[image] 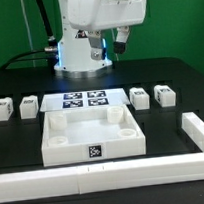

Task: Assemble square table

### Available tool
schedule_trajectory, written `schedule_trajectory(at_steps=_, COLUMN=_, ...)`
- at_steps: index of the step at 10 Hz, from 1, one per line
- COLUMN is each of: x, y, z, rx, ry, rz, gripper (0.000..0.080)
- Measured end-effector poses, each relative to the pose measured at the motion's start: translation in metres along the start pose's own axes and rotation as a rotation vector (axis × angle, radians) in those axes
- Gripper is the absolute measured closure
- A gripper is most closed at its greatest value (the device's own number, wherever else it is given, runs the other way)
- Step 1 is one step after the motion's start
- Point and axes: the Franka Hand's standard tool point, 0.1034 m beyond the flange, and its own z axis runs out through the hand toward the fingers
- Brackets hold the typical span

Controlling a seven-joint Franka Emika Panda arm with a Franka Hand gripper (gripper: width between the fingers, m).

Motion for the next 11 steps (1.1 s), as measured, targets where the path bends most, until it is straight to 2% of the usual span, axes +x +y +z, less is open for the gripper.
schedule_trajectory(at_steps=11, x=-0.0005, y=-0.0003, z=0.0016, rx=-0.001, ry=-0.005, rz=-0.008, gripper=0.0149)
